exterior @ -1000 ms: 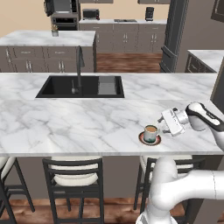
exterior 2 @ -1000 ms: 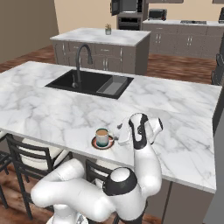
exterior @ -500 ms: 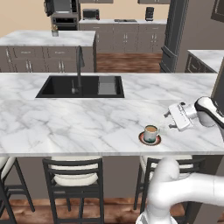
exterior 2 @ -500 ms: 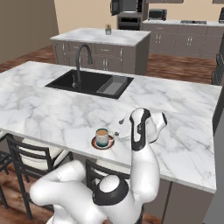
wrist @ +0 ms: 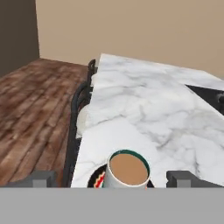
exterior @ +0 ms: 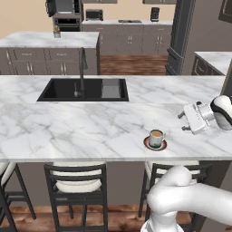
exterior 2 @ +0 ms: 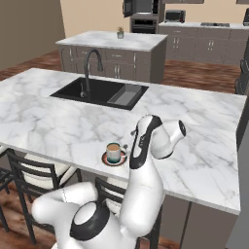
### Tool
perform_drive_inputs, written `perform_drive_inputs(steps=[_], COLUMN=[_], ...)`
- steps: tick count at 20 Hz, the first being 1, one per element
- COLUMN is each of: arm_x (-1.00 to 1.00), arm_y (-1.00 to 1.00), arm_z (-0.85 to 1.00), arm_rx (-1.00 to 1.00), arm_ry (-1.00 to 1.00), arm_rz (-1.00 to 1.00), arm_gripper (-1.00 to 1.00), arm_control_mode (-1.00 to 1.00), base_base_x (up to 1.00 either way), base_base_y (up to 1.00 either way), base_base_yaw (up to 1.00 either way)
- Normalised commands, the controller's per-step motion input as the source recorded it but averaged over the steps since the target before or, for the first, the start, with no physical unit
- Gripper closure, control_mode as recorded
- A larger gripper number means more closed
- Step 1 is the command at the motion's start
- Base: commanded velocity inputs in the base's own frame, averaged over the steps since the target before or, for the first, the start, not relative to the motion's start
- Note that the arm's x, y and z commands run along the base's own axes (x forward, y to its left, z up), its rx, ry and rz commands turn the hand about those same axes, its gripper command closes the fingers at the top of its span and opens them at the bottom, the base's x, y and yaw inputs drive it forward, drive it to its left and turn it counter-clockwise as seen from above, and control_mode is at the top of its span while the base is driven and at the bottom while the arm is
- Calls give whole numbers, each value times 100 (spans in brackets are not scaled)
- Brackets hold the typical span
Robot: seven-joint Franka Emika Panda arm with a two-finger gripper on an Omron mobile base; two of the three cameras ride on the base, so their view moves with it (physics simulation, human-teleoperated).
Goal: Pick the cup of tea, navigate to the dining table, and place it on the saucer.
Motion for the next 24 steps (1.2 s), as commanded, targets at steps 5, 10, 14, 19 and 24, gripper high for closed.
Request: perform_drive_inputs(steps=[5,10,14,19,24], arm_x=[-66,-54,-41,-25,-20], arm_y=[28,43,51,55,51], arm_z=[45,39,31,22,16], arm_rx=[-10,-14,-16,-17,-17], arm_ry=[0,1,3,4,2], arm_rz=[-13,-10,-8,-6,-5], arm_gripper=[-100,-100,-100,-100,-100], arm_control_mode=[-100,-100,-100,-100,-100], base_base_x=[0,0,0,0,0], base_base_y=[0,0,0,0,0], base_base_yaw=[0,0,0,0,0])
